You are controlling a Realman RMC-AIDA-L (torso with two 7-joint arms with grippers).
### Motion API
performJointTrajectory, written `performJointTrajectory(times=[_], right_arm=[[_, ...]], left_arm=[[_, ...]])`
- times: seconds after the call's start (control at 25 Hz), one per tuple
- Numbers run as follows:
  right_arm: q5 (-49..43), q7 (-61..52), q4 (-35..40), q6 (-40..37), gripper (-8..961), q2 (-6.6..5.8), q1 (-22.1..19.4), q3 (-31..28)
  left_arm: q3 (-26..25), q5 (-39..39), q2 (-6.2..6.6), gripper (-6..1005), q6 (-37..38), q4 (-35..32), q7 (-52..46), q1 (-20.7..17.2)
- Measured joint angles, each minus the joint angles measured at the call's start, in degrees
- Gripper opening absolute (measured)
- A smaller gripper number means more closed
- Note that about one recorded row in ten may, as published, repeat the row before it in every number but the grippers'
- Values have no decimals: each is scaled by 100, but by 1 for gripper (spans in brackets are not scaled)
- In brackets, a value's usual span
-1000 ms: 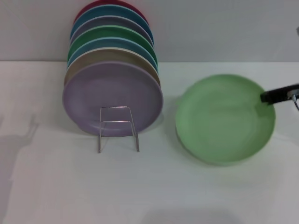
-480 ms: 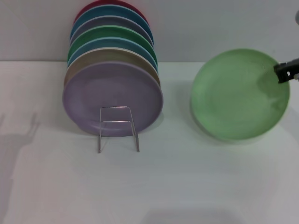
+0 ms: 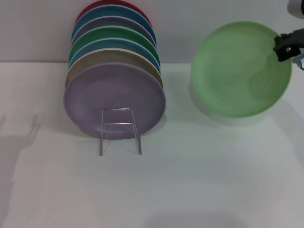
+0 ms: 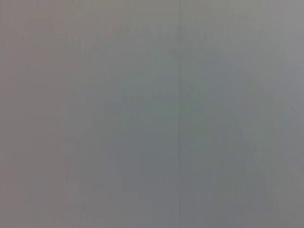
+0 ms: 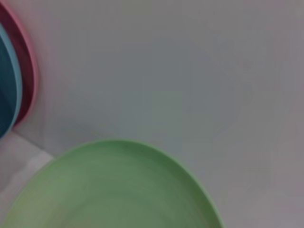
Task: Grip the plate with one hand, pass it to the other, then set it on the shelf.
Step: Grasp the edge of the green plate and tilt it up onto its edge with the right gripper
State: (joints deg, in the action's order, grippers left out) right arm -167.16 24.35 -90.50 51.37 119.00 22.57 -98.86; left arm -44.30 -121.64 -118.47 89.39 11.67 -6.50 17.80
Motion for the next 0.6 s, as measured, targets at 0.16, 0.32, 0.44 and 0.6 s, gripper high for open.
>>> performJointTrajectory(times=[0.16,0.32,0.44,0.6], right_arm=[[-3,111,-27,-485,20,-9,-135,138],[-6,212,-27,-1091,20,0,-378,350],[-9,203,66,-1657,20,7,-599,549],[-9,189,121,-2257,20,18,-853,701]], left_arm=[[0,0,0,858,0,0,0,0],[0,0,0,857,-1,9,0,-8],[0,0,0,857,-1,7,0,-9],[0,0,0,857,-1,-3,0,-7]])
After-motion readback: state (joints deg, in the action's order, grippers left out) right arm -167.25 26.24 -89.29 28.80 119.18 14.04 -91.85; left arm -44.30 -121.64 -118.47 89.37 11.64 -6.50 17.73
